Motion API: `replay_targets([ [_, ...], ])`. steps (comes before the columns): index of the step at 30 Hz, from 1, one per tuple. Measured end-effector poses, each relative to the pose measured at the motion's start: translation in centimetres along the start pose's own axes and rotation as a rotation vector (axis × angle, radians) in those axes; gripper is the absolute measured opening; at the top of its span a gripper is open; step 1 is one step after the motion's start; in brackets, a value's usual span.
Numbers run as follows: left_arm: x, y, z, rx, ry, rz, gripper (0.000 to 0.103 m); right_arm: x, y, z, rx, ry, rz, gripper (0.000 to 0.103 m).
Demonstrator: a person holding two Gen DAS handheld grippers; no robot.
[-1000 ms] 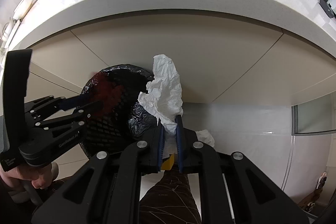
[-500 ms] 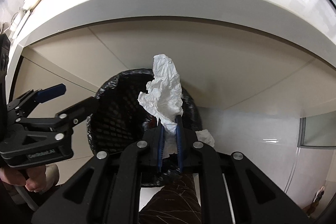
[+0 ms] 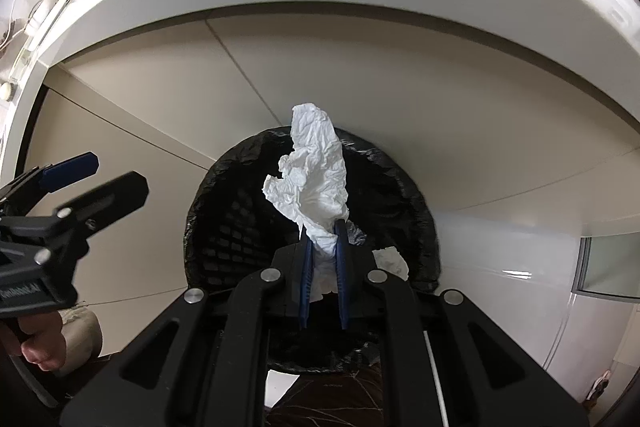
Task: Collect trash
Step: 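Open both grippers to drop the net and tissue into the bin, then move the left gripper to the blue cookie wrapper while the right gripper reaches the yellow snack bag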
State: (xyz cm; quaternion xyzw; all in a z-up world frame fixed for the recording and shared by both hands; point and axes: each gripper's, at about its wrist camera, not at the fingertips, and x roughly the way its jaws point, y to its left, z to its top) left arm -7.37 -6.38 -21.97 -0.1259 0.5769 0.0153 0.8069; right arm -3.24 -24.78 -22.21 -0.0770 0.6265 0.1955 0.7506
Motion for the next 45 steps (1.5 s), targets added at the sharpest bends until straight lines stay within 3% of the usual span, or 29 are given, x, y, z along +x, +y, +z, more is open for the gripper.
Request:
replay_targets([
  [8, -0.7, 1.2, -0.2, 0.007, 0.008, 0.032, 0.097, 1.4, 1.4, 0.6, -0.013, 0.025, 0.013, 0.016],
  [13, -0.8, 1.2, -0.4, 0.002, 0.007, 0.041, 0.097, 1.5, 1.3, 0.9, -0.012, 0.017, 0.005, 0.036],
  [16, -0.7, 1.1, -0.4, 0.000, 0.004, 0.031, 0.097, 1.7, 1.7, 0.8, -0.010, 0.010, -0.001, 0.054],
  [27, -3.3, 0.5, 1.1, -0.014, -0.023, 0.012, 0.097, -2.4, 0.5, 1.3, 0.033, -0.068, -0.042, 0.089],
  [37, -6.9, -1.9, 3.5, 0.034, -0.070, 0.011, 0.097, -8.3, -2.0, 3.2, 0.109, -0.169, -0.071, 0.094],
  [45, -10.4, -2.4, 7.1, 0.079, -0.119, 0.017, 0.097, -13.6, -3.2, 5.7, 0.147, -0.270, -0.148, 0.094],
])
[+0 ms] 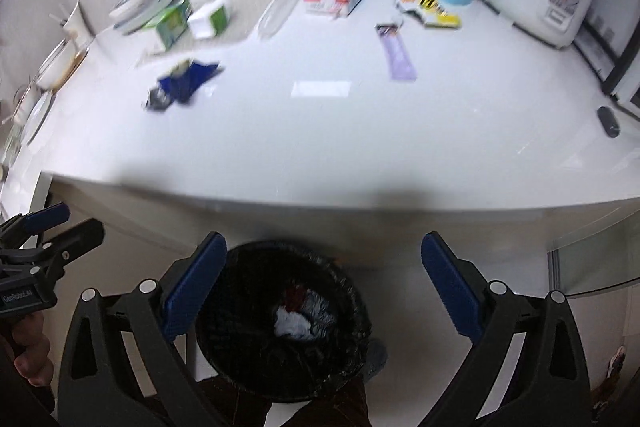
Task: Collect trash
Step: 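Move the left gripper to the blue cookie wrapper while the right gripper reaches the yellow snack bag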
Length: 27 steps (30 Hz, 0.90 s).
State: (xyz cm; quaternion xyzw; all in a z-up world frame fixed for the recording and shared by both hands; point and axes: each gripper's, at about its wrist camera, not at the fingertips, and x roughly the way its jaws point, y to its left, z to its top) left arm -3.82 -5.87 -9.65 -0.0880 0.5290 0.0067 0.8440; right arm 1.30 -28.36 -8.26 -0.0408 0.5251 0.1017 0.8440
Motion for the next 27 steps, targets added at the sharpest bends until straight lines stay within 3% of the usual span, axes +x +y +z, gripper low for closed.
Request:
replay_targets([
  [13, -1.8, 0.4, 8.0, 0.097, -0.032, -0.040, 0.097, -3.9, -1.4, 6.0, 0.118, -0.096, -0.114, 0.094],
  [21, 0.1, -0.4, 10.4, 0.105, -0.013, 0.000, 0.097, -3.3, -4.0, 9.1, 0.127, -0.115, -0.102, 0.094],
  [27, 2.3, 0.1, 11.9, 0.044, 0.015, 0.023, 0.097, -1.3, -6.4, 11.9, 0.102, -0.097, -0.085, 0.094],
])
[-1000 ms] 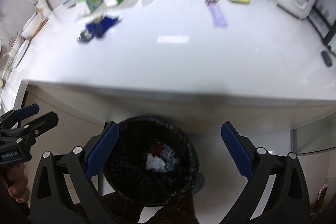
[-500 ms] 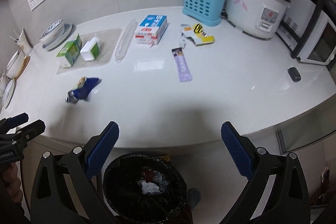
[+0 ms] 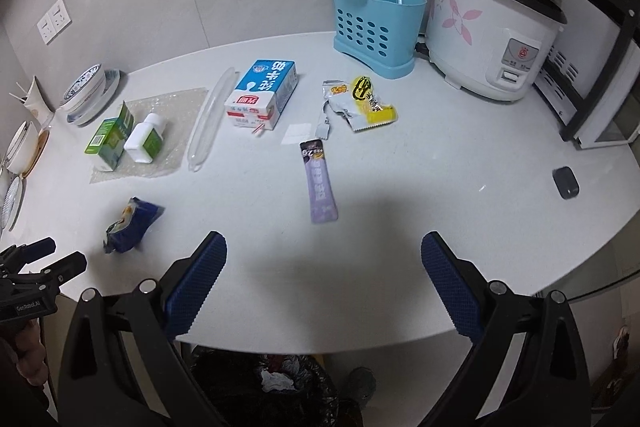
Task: Collect trash
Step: 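Move the left gripper to the blue cookie wrapper while the right gripper reaches the yellow snack bag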
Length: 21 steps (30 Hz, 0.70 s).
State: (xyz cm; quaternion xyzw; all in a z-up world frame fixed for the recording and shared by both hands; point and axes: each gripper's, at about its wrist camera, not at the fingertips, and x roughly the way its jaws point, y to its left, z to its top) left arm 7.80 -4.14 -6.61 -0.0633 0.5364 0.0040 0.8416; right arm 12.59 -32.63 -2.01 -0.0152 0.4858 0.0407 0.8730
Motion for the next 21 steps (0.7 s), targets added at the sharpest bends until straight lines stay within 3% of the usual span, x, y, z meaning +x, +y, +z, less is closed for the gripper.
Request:
replay_targets([
  [21, 7.5, 0.5, 3.0, -0.065, 0.121, 0.052, 0.094, 11.1, -3.7, 8.4, -0.095, 0.080, 0.019, 0.094],
])
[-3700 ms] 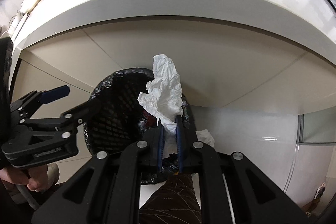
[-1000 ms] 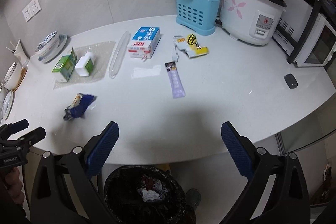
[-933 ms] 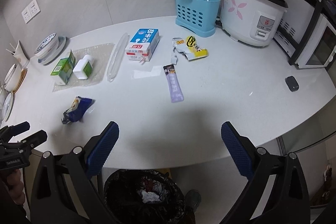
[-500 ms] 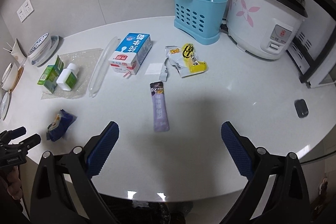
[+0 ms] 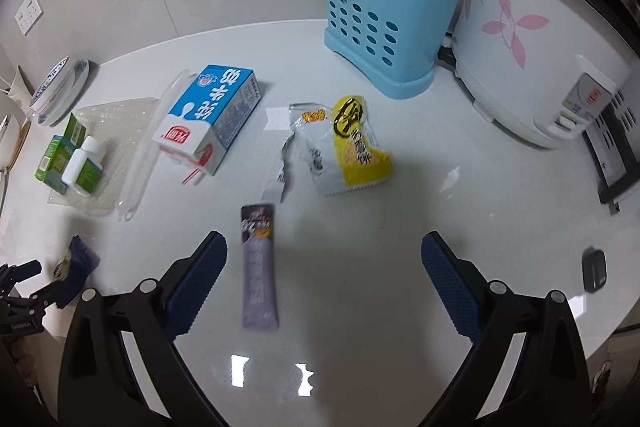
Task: Collect trash
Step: 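Move the left gripper to the blue cookie wrapper while the right gripper reaches the yellow snack bag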
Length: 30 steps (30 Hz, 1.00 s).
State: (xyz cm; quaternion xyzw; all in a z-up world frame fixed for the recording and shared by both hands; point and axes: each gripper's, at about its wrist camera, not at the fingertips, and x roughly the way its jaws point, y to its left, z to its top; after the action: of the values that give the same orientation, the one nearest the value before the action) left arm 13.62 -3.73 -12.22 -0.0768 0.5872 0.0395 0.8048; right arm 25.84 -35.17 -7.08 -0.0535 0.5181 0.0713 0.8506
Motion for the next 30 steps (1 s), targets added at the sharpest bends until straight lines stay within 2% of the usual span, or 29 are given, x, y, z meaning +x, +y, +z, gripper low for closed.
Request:
replay_targets([
  [3, 0.8, -0.2, 0.1, -0.002, 0.015, 0.002, 0.093, 1.9, -0.6, 1.2, -0.013, 0.024, -0.005, 0.086],
  [8, 1.8, -0.4, 0.5, -0.002, 0.030, 0.019, 0.090, 4.0, -2.0, 3.5, -0.003, 0.039, 0.009, 0.083],
  [14, 2.3, -0.6, 0.8, -0.009, 0.042, 0.033, 0.086, 6.7, -3.3, 6.5, 0.004, 0.099, 0.018, 0.077],
  [22, 3.0, -0.9, 1.2, -0.025, 0.059, 0.047, 0.078, 9.7, -3.7, 7.9, 0.014, 0.180, 0.039, 0.063],
  [25, 3.2, -1.3, 1.6, -0.031, 0.061, 0.050, 0.072, 10.5, -3.6, 8.0, 0.023, 0.207, 0.052, 0.057],
  [28, 3.1, -1.5, 1.9, -0.035, 0.062, 0.056, 0.062, 11.1, -3.7, 8.1, 0.021, 0.227, 0.055, 0.049],
  [30, 2.9, -1.7, 2.0, -0.034, 0.063, 0.063, 0.053, 11.4, -3.7, 8.2, 0.018, 0.234, 0.060, 0.047],
])
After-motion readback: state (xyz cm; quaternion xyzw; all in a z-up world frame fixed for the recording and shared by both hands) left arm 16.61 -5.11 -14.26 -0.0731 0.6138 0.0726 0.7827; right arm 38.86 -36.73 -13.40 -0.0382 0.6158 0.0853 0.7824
